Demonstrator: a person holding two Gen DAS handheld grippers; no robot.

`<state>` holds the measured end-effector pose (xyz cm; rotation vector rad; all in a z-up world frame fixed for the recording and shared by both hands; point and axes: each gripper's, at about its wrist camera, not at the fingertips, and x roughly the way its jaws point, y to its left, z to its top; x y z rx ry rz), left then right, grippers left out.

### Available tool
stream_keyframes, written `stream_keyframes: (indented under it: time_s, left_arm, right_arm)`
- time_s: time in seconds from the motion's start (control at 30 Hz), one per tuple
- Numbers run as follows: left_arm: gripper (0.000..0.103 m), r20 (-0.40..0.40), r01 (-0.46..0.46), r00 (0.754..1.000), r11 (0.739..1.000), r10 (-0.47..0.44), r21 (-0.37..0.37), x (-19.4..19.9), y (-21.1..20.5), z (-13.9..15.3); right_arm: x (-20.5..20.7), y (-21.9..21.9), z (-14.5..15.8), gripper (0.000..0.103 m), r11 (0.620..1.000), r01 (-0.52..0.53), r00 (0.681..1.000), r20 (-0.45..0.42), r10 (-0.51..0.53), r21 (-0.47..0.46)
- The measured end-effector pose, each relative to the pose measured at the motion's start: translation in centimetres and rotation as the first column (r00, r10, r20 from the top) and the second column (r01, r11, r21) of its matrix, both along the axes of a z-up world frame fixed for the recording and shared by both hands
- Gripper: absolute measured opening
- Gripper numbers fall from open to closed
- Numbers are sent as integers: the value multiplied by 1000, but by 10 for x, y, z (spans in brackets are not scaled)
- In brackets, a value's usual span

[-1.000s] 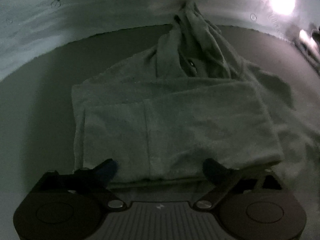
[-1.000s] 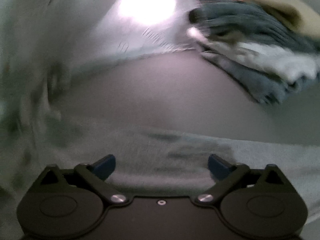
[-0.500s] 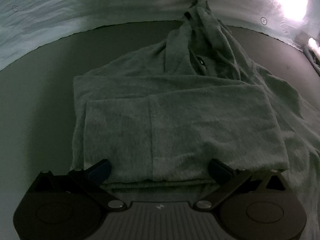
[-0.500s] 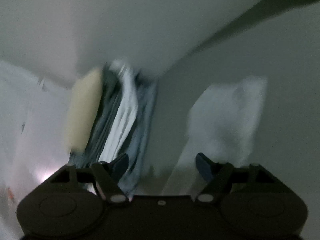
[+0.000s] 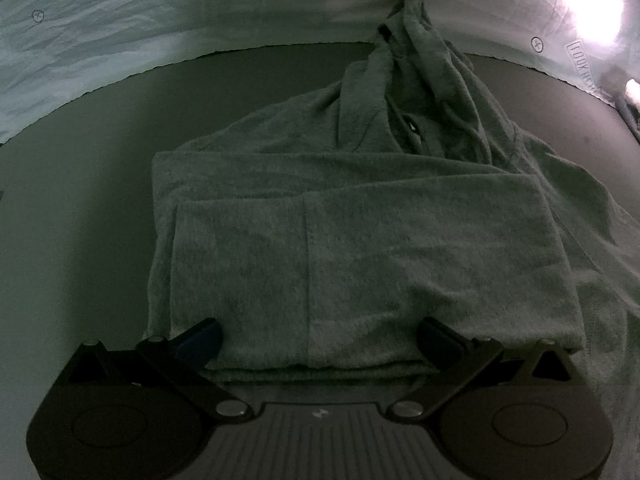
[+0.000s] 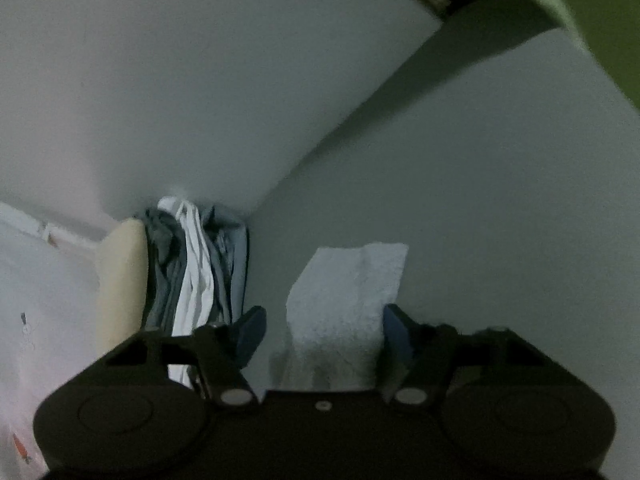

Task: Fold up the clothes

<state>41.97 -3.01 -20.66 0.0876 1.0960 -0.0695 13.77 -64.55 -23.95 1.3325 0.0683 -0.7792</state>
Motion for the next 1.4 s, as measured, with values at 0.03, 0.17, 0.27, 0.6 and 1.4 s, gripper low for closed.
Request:
stream_keyframes:
  time_s: [0.03,0.17,0.27,0.6,1.4]
  left_arm:
    - [103,0,0,1000,1000,0,0,0,0,0]
    - [103,6,0,1000,1000,0,-1,0,0,-1]
    - [103,11,-1,1000,1000,1,-1,-1,0,-1]
    - [103,-3,3,1000,1000,-3,-14,2,2,0]
    - [103,65,-82,992,930,112,-358,-45,97,53]
  right_arm:
    - [1,-2,-1,60,1000,-5,1000,6,5,9]
    - [8,-14,-15,15,994,25,999,24,-28,108]
    - [15,-17,-19,11,992,20,999,31,-24,123]
    - [38,27,-23,6,983,-19,913,405,-59,185]
    - [227,367,-55,23,421,-716,690,468,552,558]
